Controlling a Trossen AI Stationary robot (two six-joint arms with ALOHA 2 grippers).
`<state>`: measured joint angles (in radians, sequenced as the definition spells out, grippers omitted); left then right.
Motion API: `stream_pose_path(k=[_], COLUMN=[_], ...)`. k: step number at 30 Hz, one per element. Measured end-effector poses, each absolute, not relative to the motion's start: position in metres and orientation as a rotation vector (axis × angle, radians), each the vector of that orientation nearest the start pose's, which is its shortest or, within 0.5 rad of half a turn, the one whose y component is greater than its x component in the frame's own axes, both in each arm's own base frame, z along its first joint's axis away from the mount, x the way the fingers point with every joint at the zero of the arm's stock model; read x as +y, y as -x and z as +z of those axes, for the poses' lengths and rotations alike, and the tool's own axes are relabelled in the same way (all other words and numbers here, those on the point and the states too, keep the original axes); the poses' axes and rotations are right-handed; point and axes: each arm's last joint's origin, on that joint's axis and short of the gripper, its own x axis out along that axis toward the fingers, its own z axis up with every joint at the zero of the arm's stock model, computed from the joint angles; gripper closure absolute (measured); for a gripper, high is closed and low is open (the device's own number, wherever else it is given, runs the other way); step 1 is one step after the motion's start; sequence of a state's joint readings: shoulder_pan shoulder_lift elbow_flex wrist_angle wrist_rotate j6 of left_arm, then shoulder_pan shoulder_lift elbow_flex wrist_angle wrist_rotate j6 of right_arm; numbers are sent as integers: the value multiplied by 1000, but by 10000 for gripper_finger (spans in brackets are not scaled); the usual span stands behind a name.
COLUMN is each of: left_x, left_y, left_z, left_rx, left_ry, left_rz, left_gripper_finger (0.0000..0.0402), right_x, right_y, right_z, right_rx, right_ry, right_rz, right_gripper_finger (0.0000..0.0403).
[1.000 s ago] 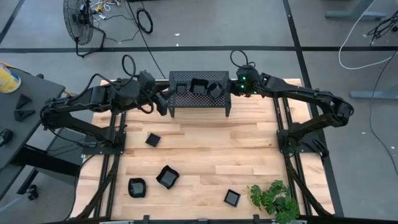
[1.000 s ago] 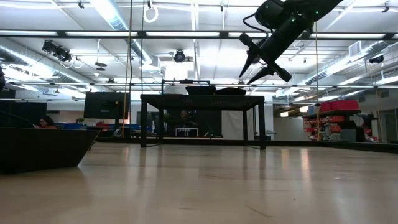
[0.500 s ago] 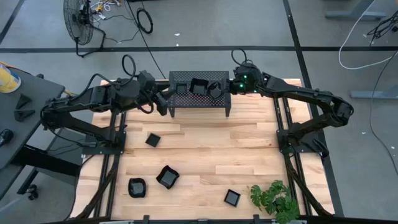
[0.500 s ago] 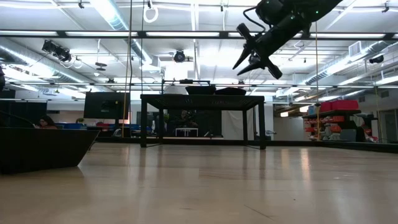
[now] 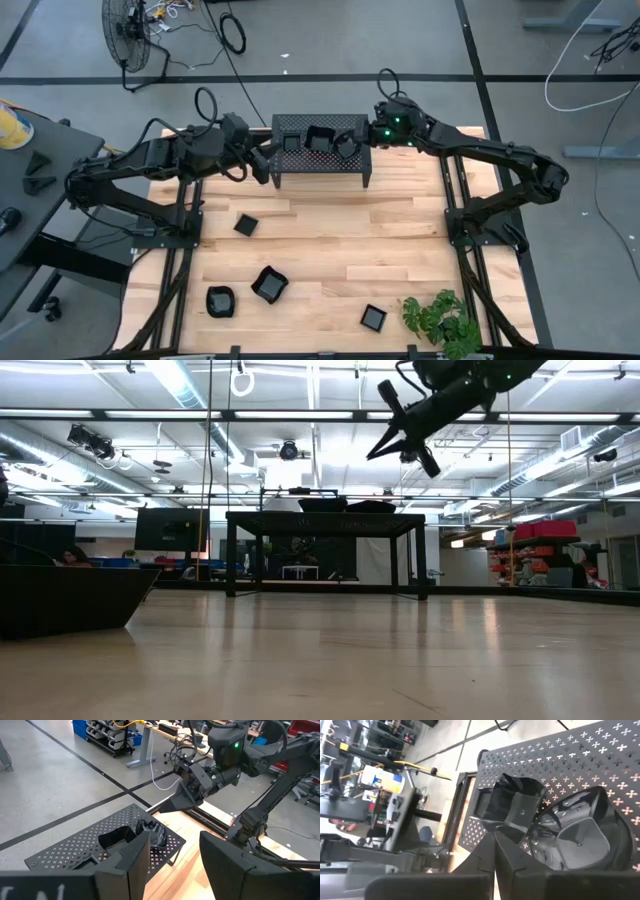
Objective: Pick & Place Mini shaped plates
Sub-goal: Stack the leaf shaped plate on top of the other leaf shaped plate on the shelf
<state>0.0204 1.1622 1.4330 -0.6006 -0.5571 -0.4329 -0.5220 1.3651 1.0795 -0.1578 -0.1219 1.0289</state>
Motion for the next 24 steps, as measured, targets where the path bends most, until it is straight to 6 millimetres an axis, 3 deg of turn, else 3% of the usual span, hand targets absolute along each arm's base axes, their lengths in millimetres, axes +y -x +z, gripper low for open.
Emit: stream_pose_path(k=[8,13,16,24], left_x=[20,20,20,20], left_y=[-222,-222,-222,-222], left_z=[439,439,439,439], left_rx=[192,193,195,195], left_ry=[329,329,329,330], left_rz=[630,626,620,619], left_gripper_finger=[225,225,225,225], right_x=[-153,-165,-171,-185], right_y=[-261,-261,-264,-278], right_z=[348,356,355,324], right_rx=[258,379,421,572], right_ry=[-1024,-933,-899,-864], right_rz=[-613,-607,-570,-534], right_gripper_finger=[401,402,402,403])
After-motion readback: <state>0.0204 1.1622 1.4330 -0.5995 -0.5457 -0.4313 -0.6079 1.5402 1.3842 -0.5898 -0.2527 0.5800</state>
